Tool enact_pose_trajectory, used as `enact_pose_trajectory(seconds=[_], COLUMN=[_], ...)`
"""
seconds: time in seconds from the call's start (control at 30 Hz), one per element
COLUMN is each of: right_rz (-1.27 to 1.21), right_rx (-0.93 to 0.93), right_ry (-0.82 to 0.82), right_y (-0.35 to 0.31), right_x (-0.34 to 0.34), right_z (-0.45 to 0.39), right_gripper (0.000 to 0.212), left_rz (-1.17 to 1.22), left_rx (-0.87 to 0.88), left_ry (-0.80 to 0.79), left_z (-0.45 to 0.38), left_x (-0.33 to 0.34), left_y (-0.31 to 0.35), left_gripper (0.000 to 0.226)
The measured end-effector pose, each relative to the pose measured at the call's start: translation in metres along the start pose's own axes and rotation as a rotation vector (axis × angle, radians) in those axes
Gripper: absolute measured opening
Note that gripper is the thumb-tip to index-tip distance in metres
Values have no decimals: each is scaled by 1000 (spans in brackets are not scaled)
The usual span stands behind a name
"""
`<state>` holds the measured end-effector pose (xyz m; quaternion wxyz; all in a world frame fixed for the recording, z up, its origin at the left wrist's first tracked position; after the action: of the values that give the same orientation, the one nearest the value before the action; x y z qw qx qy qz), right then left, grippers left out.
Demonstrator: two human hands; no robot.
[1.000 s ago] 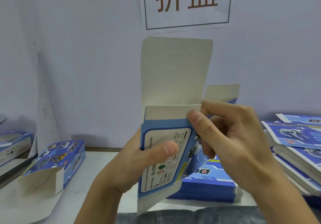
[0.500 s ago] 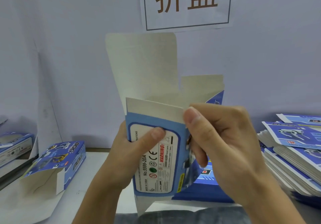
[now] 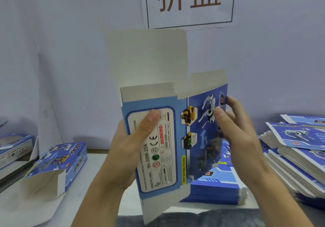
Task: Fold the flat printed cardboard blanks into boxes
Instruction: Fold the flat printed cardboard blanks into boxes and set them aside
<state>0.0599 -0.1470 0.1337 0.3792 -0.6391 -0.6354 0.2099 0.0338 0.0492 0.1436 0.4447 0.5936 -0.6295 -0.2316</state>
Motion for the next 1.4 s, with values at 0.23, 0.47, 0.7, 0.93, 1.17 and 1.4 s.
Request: enact_pose_trajectory(seconds=[0.23, 0.47, 0.7, 0.93, 1.17, 1.4], right_rz=[-74, -60, 43, 67, 64, 74], right_rx=[-5, 56, 5, -41, 23, 15], right_ry=[3, -162, 146, 65, -129, -95], right_y=[5, 18, 19, 16, 17, 22], right_x=[-4, 26, 25, 26, 6, -3], right_z=[-1, 13, 10, 11, 6, 5], right_gripper=[41, 44, 54, 40, 77, 79], left_rz=[-231, -202, -333, -206, -72, -56], left_rx=[248, 140, 215, 164, 116, 10], left_ry=[236, -35, 281, 173, 51, -51], left_z=[-6, -2, -8, -8, -6, -5], left_x=[15, 22, 21, 24, 25, 25], left_y=[-14, -20, -25, -34, -39, -49], left_gripper=[35, 48, 38, 71, 48, 63])
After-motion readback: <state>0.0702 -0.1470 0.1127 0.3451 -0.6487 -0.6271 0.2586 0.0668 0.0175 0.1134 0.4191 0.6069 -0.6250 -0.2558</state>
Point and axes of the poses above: each hand's wrist, its own z-axis away from the middle knuckle, its own x-axis out of the palm, y = z × x, the point moved 1 cm from there along -z, towards the middle knuckle, and after that the axes turned 10 degrees about y, right-handed, at the moved point
